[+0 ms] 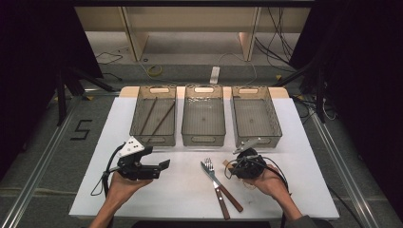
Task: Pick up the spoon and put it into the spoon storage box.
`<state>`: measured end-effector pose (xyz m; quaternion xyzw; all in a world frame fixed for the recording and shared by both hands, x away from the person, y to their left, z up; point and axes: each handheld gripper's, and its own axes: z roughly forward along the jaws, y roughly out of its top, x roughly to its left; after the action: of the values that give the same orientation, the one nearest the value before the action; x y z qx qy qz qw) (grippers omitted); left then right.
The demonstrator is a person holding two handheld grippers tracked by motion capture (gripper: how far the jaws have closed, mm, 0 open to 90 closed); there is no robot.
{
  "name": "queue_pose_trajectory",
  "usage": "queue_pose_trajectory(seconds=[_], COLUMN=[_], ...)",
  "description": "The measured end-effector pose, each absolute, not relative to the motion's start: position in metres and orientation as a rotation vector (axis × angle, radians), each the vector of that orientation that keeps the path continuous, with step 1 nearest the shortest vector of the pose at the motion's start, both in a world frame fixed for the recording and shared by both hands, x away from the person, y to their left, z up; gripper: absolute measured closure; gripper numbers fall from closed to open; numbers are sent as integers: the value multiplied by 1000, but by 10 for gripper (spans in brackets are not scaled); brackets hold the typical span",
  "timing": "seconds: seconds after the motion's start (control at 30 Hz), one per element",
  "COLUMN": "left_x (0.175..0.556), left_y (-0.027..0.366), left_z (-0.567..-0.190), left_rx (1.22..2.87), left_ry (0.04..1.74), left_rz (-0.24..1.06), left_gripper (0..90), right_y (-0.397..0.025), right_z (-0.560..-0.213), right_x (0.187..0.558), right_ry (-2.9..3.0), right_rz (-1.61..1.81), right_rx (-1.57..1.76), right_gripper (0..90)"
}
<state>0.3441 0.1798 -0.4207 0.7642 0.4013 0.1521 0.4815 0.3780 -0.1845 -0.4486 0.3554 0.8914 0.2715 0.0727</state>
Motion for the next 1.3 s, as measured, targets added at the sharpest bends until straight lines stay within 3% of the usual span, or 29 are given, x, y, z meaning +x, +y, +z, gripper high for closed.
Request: queue_pose_trajectory(seconds=[0.43, 1.3], left_x=[344, 343], left_y=[182, 182], left_z=[-420, -419], left_rx=[1828, 1826], left_ry=[978, 972], left_rz=[368, 373], left_gripper=[151, 152], right_y=[-187, -142], right_z=[-415, -370], right_x=[398, 459], right_ry=[2564, 2472], right_rz=[979, 1087], right_rx=[1072, 1048], right_gripper=[763, 761])
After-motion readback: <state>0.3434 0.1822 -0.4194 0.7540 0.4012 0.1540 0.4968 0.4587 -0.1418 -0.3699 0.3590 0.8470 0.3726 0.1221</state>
